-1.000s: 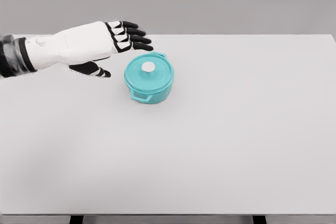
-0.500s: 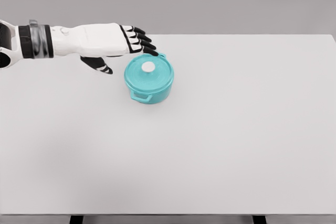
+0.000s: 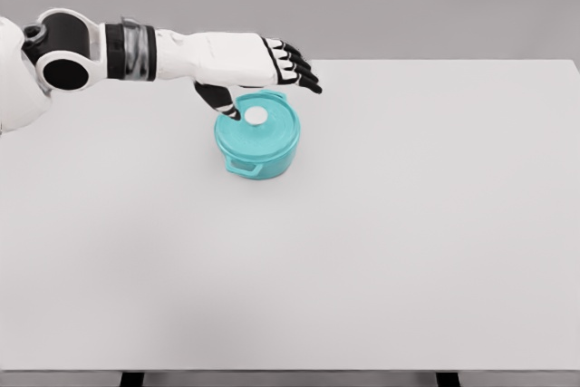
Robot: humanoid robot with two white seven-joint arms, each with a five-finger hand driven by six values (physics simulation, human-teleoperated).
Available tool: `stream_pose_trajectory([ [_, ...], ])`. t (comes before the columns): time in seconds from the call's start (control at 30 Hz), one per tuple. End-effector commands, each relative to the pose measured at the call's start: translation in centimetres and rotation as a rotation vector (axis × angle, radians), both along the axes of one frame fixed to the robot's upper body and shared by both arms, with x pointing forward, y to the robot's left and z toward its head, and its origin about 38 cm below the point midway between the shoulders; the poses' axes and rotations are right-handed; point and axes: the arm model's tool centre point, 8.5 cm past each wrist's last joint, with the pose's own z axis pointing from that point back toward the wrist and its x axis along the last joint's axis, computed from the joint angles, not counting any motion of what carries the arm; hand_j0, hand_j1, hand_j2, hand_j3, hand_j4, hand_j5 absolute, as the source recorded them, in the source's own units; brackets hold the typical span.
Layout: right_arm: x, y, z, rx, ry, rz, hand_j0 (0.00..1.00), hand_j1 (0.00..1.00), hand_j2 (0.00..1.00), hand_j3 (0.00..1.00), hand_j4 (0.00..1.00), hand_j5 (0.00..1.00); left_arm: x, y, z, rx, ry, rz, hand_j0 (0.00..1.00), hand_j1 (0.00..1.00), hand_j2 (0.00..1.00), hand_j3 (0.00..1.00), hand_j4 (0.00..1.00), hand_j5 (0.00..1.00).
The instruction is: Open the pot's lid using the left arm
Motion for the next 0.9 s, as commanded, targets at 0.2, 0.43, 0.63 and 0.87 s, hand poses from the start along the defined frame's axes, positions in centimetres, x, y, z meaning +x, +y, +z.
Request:
stream_pose_trajectory([
  [0.2, -0.1, 0.0, 0.0, -0.001, 0.002, -0.001, 1.00, 1.00, 1.00, 1.00, 1.00, 1.00, 2.2, -0.7, -3.5, 0.050, 0.078, 0.058, 1.00, 1.00, 1.00, 1.00, 1.00, 1.00],
  [0.43, 0.0, 0.0, 0.0, -0.001, 0.000, -0.001, 1.00, 1.00, 1.00, 1.00, 1.00, 1.00, 3.1, -0.1, -4.4, 0.062, 0.091, 0.099, 1.00, 1.00, 1.00, 1.00, 1.00, 1.00],
  [0.63, -0.1, 0.0, 0.0, 0.001, 0.002, 0.000, 1.00, 1.00, 1.00, 1.00, 1.00, 1.00, 3.3, 0.2, -5.9, 0.099, 0.111, 0.111, 0.91, 0.91, 0.91, 0.91, 0.91, 0.91],
  [0.87, -0.1, 0.0, 0.0, -0.001, 0.002, -0.001, 1.00, 1.00, 1.00, 1.00, 1.00, 1.00, 3.4, 0.9, -6.0, 0.110, 0.111, 0.125, 0.86, 0.86, 0.86, 0.86, 0.86, 0.86],
])
